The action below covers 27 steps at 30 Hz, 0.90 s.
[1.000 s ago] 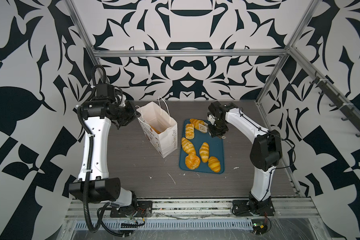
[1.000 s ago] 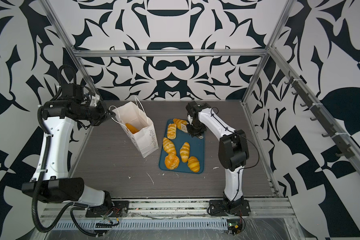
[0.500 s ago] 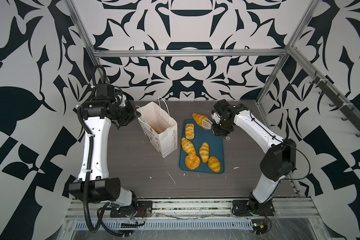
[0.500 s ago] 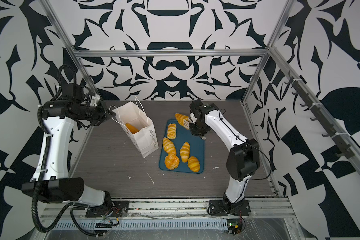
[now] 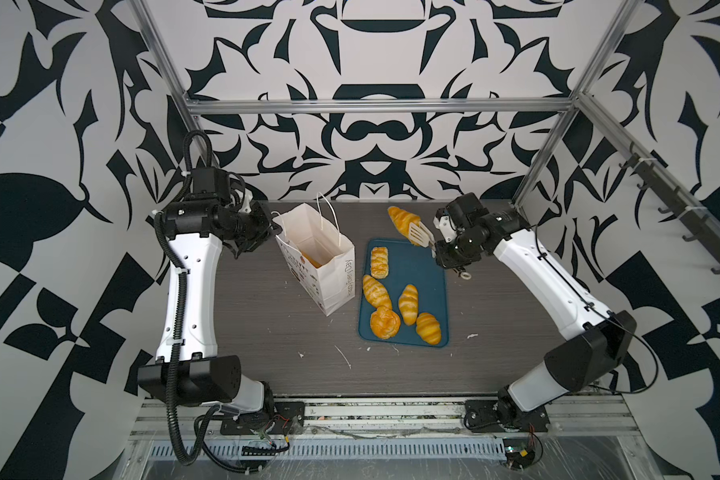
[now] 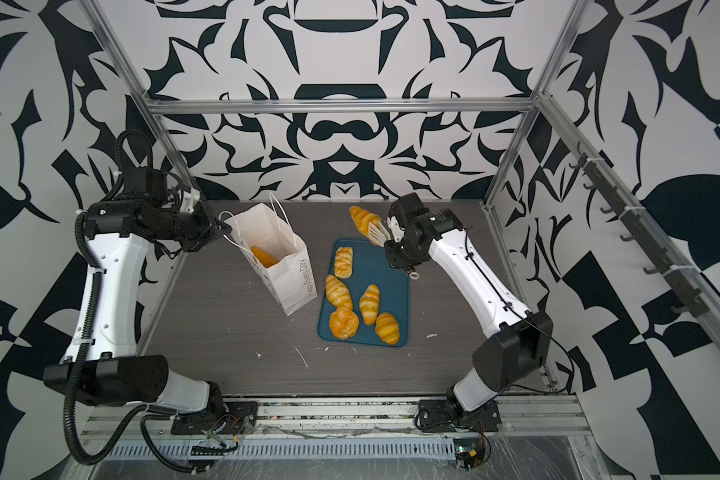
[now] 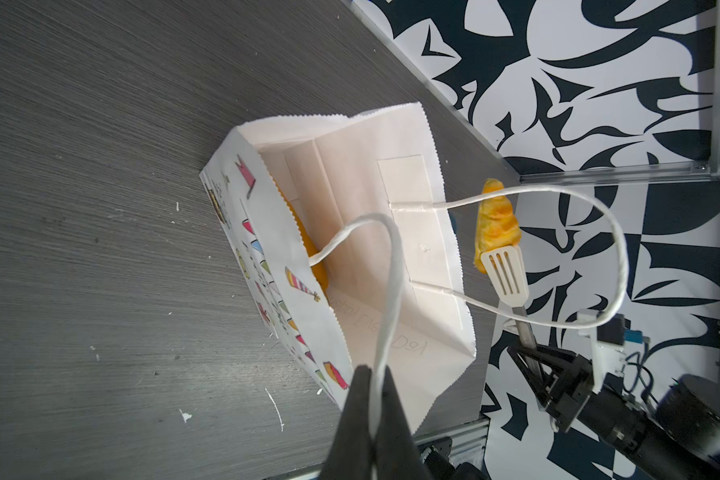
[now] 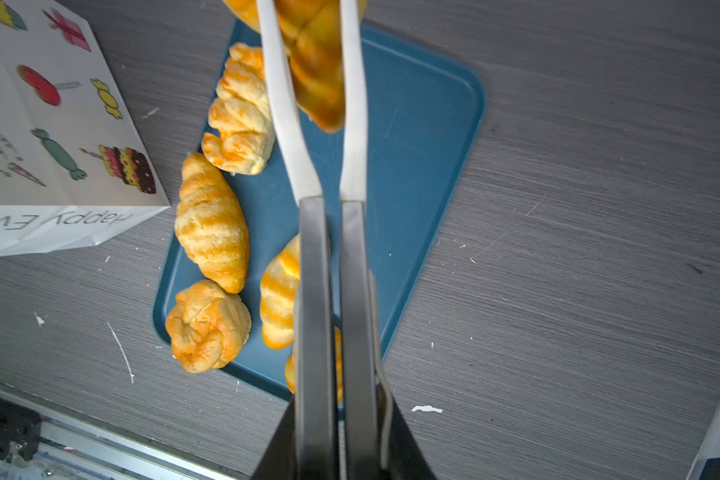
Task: Place the fake bread into the paper bag
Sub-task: 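Squeeze the tongs on the farthest croissant and lift it with the right gripper, then carry the croissant with the tongs over the paper bag held by the left gripper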
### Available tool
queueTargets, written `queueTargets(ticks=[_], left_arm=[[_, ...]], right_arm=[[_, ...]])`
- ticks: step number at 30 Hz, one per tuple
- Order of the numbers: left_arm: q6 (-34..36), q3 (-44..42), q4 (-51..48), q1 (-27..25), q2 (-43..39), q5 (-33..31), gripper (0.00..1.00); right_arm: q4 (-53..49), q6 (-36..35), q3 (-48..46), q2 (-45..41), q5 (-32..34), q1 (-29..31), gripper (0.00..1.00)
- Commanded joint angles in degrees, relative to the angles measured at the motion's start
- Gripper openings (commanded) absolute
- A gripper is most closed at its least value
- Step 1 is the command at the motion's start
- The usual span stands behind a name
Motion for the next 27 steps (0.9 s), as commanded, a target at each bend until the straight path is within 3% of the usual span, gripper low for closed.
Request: queueTargets(ticks=[1,11,27], left_arm=[[-0.45,-0.77,-0.98,0.27,-1.12,0.85,0.00],[-0.58,-0.94,-0.91,0.34,-1.20,0.96,0.00],[-0.82,-0.24,-0.92,0.32,-0.81,1.07,0.00]], right_arm=[[4.07,1.57,0.92,-4.31,-0.11,0.85,0.26],[7.18,3.53,2.91,-7.95,1.09,5.29,0.27],[6.79,4.35,15.46,-4.96,3.69,12.96,0.28]])
